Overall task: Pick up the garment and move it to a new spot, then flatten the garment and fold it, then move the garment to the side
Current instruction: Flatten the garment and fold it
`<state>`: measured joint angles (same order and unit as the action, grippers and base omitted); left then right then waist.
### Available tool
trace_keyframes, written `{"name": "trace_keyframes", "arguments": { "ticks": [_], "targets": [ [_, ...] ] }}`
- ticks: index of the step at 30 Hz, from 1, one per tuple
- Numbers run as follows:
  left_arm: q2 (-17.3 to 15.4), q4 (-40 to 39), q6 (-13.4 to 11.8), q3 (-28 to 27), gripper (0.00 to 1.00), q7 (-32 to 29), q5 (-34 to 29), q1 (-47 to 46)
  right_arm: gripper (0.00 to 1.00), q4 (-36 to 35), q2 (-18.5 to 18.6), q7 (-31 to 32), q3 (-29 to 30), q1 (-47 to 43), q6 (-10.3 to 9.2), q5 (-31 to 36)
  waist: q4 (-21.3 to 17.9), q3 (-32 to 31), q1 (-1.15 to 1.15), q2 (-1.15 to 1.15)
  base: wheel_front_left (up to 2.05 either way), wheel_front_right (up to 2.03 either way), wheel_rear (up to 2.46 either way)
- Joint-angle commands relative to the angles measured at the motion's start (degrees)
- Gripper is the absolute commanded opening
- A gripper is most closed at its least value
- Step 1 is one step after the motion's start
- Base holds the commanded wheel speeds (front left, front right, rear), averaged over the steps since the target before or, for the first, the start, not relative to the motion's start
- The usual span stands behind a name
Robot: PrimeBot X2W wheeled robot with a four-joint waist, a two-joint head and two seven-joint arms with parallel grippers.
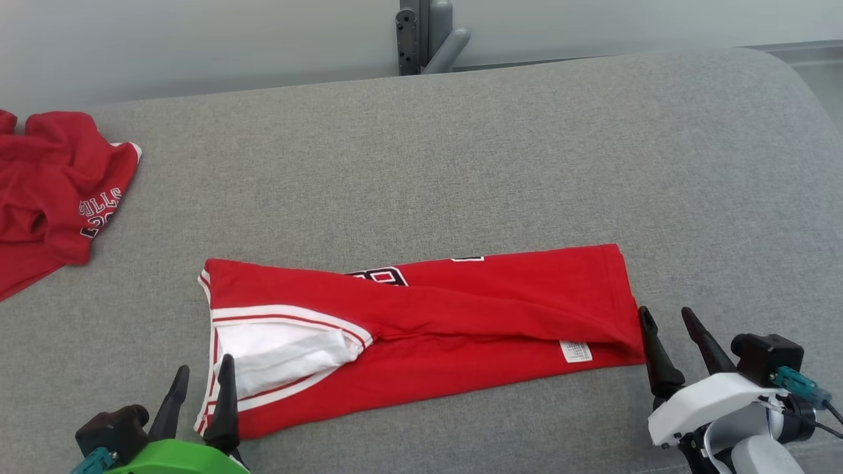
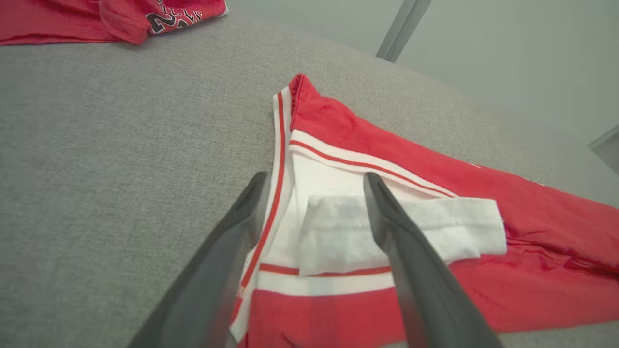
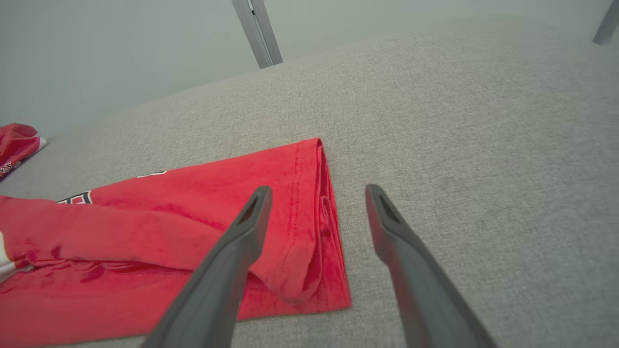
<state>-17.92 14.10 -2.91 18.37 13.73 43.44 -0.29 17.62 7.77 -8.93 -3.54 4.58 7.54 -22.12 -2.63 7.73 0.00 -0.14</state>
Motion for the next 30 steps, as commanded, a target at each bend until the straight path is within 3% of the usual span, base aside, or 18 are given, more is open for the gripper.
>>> {"name": "trace_keyframes", "arguments": {
  "ticks": [1,10,18,24,30],
  "targets": [
    [0.1,-0.2,-0.5,-0.7,1.00,0.5,0.3,1.0,1.00,-0.8,-0.1,-0.2,0.7,-1.0,-0.11,0.6,-0.3,-0.4,0.00,0.14,0.00,0.00,0.00],
    [0.5,-3.9,-2.2,-4.0,1.00,1.4,-2.0,3.5,1.00,-4.7,-1.8,0.8,5.5,-4.2,-0.11,2.5,-1.0,-1.6,0.00,0.14,0.00,0.00,0.00],
    [1.8,-6.9,-3.2,-3.5,1.00,1.5,-5.6,2.2,1.00,-5.9,-2.4,2.6,6.4,-3.8,-0.11,4.0,-0.8,-2.8,0.00,0.14,0.00,0.00,0.00],
    [3.1,-7.3,-3.8,-2.8,1.00,1.5,-7.1,1.0,1.00,-1.3,-1.8,3.9,5.4,0.5,-0.10,6.0,0.4,-2.8,0.00,0.14,0.00,0.00,0.00],
    [3.8,-7.1,-3.5,-2.7,1.00,1.5,-8.0,0.2,1.00,8.9,-0.5,6.2,4.3,6.4,-0.11,6.0,3.0,-1.8,0.00,0.14,0.00,0.00,0.00]
  ]
}}
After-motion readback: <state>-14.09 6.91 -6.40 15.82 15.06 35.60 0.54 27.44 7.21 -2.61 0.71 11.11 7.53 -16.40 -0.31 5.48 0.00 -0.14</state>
